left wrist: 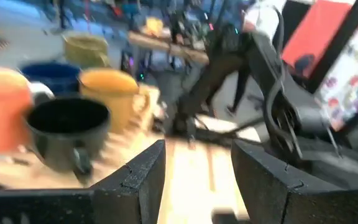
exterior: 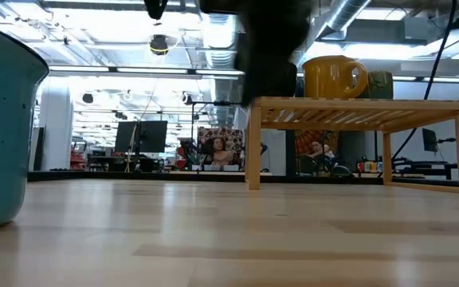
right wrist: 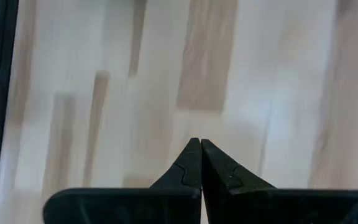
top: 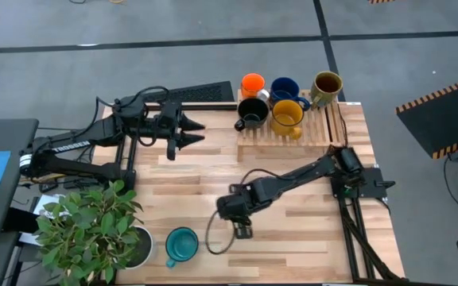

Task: Place coffee mugs
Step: Put the blue mug on the shelf

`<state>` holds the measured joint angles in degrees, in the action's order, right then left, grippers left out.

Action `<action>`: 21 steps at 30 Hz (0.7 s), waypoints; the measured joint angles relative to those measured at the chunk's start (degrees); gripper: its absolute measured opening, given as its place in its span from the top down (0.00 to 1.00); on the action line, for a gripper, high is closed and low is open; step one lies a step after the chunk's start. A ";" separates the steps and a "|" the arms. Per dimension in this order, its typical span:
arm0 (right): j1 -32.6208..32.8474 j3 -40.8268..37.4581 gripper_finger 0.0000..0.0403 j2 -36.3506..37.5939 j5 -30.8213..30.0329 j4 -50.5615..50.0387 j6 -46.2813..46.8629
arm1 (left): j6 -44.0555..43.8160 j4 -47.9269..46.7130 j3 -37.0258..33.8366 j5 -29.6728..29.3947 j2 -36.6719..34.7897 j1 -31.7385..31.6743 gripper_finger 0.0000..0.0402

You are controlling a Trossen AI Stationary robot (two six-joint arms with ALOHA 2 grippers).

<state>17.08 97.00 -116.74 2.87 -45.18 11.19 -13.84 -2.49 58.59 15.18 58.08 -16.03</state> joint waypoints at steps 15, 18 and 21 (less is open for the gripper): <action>10.05 -33.80 0.95 29.32 -10.46 8.09 30.24 | -1.76 -26.71 0.72 -2.52 4.82 20.74 0.58; 11.21 -35.49 0.95 32.72 -14.60 8.47 33.57 | -0.05 -32.34 3.83 -6.17 10.19 26.62 0.60; 11.57 -35.79 0.95 34.46 -16.62 8.48 33.95 | 2.70 -37.50 8.40 -8.01 16.78 30.29 0.67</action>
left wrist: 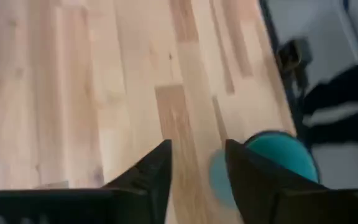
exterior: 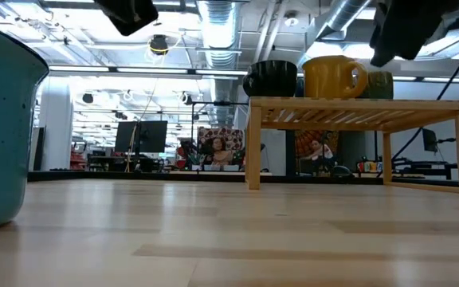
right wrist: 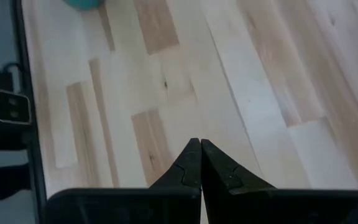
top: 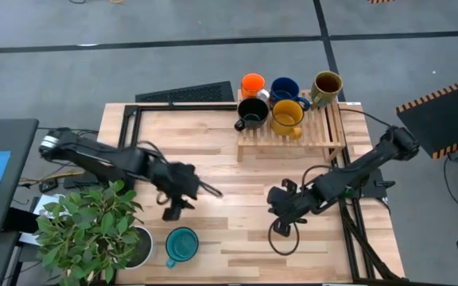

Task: Place coffee mugs
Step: Put the blue mug on the shelf

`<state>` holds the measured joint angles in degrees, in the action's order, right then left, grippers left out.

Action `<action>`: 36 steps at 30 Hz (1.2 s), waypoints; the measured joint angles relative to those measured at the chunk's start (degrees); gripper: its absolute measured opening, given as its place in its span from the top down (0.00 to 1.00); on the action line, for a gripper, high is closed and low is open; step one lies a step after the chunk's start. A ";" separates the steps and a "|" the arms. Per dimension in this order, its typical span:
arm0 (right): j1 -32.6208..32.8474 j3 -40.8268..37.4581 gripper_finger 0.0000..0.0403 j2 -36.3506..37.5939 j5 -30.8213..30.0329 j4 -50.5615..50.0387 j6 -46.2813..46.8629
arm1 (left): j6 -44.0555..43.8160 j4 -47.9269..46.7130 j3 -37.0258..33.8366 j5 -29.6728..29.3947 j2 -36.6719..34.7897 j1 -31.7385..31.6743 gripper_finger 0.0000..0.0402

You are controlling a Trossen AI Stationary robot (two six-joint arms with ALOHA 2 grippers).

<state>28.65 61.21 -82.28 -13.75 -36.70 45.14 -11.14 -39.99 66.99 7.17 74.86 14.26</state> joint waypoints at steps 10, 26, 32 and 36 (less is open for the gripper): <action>-0.12 0.00 0.95 0.54 -1.30 -0.08 -1.93 | 8.48 -28.17 15.14 4.53 21.75 8.01 1.00; -0.10 0.00 0.95 0.50 -1.36 -0.59 -4.76 | 8.18 -19.06 16.91 9.78 26.86 13.71 1.00; -0.10 0.00 0.95 0.48 -1.33 -0.71 -5.11 | 6.00 -12.30 13.67 9.18 27.51 13.88 1.00; -0.10 0.00 0.95 0.48 -1.34 -0.70 -5.51 | 5.97 -11.33 13.58 6.93 27.91 13.78 1.00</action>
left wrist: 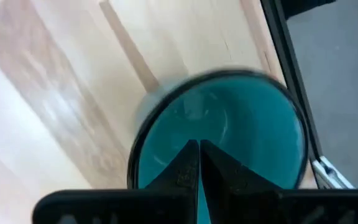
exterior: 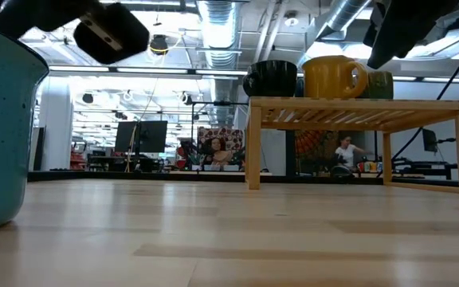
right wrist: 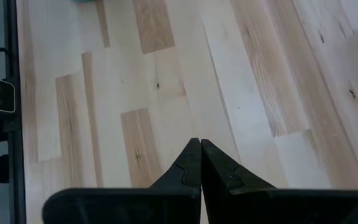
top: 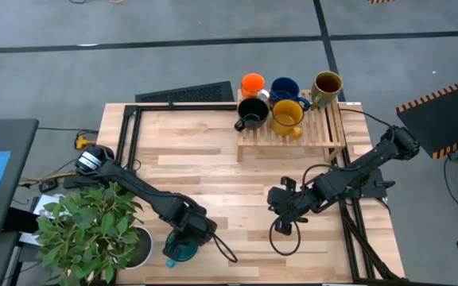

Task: Place coffee mugs
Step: Put the blue mug on the shelf

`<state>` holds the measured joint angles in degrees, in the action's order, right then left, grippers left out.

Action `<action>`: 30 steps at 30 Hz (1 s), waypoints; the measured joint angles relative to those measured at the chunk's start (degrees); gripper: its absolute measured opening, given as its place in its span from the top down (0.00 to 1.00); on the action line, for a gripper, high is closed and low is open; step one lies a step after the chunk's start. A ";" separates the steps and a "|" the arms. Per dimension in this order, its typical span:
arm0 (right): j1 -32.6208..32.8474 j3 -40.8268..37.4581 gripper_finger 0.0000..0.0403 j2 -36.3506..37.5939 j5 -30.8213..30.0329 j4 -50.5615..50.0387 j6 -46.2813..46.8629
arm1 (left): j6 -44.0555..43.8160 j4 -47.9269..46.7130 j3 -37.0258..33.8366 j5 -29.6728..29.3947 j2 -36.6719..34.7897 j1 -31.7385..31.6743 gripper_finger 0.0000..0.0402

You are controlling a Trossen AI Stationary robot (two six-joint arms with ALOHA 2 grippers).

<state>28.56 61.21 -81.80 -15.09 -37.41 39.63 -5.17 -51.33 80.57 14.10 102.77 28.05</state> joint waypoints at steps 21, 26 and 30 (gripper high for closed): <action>-0.01 -0.02 0.95 0.45 0.02 0.47 -0.65 | 5.07 4.98 -0.09 -17.99 3.38 -4.97 1.00; 0.38 -0.04 0.95 3.37 -0.02 -0.20 -0.37 | 6.91 14.10 -0.08 -20.90 3.38 -9.36 1.00; 0.49 -0.04 0.95 6.82 -0.05 -0.20 0.45 | 6.82 19.93 -0.08 -20.98 3.38 -12.77 1.00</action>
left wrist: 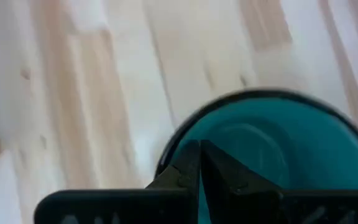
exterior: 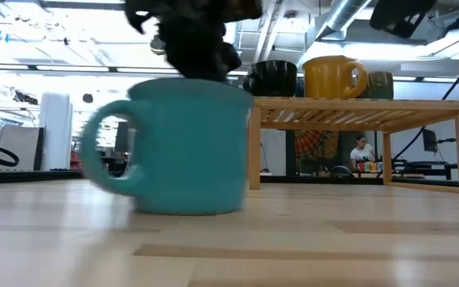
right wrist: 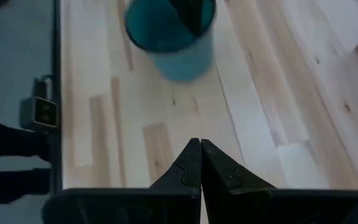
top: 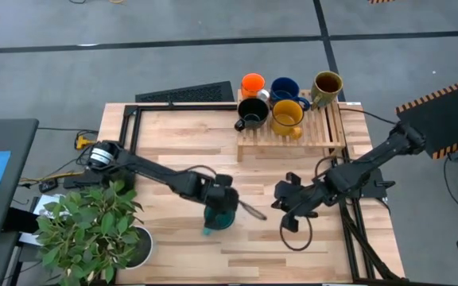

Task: Place coffee mugs
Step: Put the blue mug on the shelf

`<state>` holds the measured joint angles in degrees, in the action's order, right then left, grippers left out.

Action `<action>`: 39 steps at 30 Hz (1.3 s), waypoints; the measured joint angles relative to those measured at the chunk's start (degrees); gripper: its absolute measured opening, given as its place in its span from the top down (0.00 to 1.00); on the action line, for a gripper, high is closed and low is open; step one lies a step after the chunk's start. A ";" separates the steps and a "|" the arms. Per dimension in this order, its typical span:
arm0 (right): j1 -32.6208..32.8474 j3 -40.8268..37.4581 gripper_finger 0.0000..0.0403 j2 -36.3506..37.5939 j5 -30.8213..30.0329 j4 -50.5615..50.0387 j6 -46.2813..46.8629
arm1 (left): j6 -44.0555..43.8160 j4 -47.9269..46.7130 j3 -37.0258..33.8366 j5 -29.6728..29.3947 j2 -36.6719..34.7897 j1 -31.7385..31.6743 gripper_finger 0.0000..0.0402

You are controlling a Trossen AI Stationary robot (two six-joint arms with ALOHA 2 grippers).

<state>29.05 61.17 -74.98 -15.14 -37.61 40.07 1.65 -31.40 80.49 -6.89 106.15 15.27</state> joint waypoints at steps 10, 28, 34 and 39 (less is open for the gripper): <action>1.44 0.02 0.95 7.02 -4.88 0.18 0.59 | -0.63 12.24 0.02 -1.32 4.22 -6.44 1.00; 2.72 -0.60 0.95 -3.64 -4.31 6.18 5.09 | -0.12 6.00 -7.05 -1.64 -15.10 -9.29 1.00; 2.34 -0.59 0.95 -14.99 -0.61 19.04 5.88 | -6.19 15.62 -21.90 -3.72 -21.01 -11.31 1.00; 1.46 -0.25 0.95 -23.15 1.41 24.31 9.71 | -5.15 16.88 -26.24 -5.80 -20.08 -12.34 1.00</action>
<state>30.51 60.91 -98.13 -13.74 -13.31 49.78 -3.50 -14.52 54.25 -12.69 86.07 2.93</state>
